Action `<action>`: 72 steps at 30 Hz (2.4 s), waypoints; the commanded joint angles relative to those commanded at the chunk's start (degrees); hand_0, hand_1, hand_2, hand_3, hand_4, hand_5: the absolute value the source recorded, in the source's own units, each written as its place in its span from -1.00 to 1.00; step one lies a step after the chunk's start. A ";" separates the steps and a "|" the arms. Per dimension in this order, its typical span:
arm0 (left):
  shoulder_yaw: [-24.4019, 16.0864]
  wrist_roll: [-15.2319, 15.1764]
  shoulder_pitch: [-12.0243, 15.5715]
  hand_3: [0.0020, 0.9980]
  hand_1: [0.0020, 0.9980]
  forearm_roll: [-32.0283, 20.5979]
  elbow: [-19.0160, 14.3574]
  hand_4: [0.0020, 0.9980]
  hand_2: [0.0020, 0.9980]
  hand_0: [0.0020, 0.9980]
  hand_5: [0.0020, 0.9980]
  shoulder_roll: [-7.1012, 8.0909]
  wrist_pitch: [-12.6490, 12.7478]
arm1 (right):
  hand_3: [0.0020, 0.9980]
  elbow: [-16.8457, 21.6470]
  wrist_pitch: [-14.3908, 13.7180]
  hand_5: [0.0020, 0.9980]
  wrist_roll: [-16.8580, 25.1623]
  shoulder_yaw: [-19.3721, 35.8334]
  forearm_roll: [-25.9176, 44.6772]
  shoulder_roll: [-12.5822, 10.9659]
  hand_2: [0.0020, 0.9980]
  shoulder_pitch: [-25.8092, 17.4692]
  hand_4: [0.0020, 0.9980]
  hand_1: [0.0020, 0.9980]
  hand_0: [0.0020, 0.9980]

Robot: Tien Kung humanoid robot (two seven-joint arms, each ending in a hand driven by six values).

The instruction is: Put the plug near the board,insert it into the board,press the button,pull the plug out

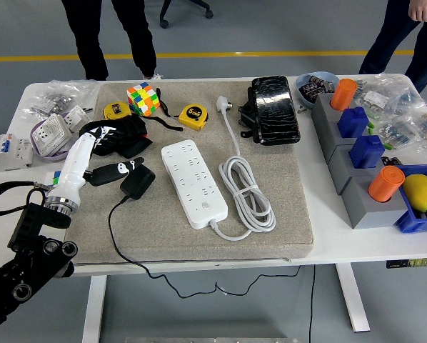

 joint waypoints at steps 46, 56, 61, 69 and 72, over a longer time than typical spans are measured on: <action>8.99 8.75 -2.54 0.51 0.47 7.47 2.86 1.00 0.50 0.43 0.00 0.52 0.19 | 0.08 0.16 0.02 -0.04 0.06 -0.28 -0.02 -0.37 0.26 0.15 0.84 0.30 0.13; 10.20 9.71 -3.33 0.50 0.41 7.08 3.92 1.00 0.43 0.38 -0.03 0.20 0.25 | 0.08 0.26 0.00 -0.04 0.06 -0.49 -0.08 -0.44 0.26 0.08 0.84 0.30 0.13; 10.66 10.48 -3.98 0.50 0.41 7.21 4.47 1.00 0.43 0.38 -0.03 -0.06 0.32 | 0.08 0.30 -0.01 -0.04 0.06 -0.35 -0.12 -0.43 0.26 0.06 0.84 0.30 0.13; 11.22 12.11 -4.81 0.42 0.25 7.92 5.56 1.00 0.29 0.21 -0.16 -0.48 -0.09 | 0.08 0.32 -0.02 -0.04 0.06 -0.28 -0.17 -0.45 0.26 -0.07 0.84 0.30 0.14; 11.29 12.48 -4.96 0.42 0.25 8.05 5.68 1.00 0.29 0.21 -0.16 -0.54 -0.10 | 0.08 0.34 -0.02 -0.04 0.06 -0.29 -0.19 -0.42 0.26 -0.10 0.84 0.30 0.14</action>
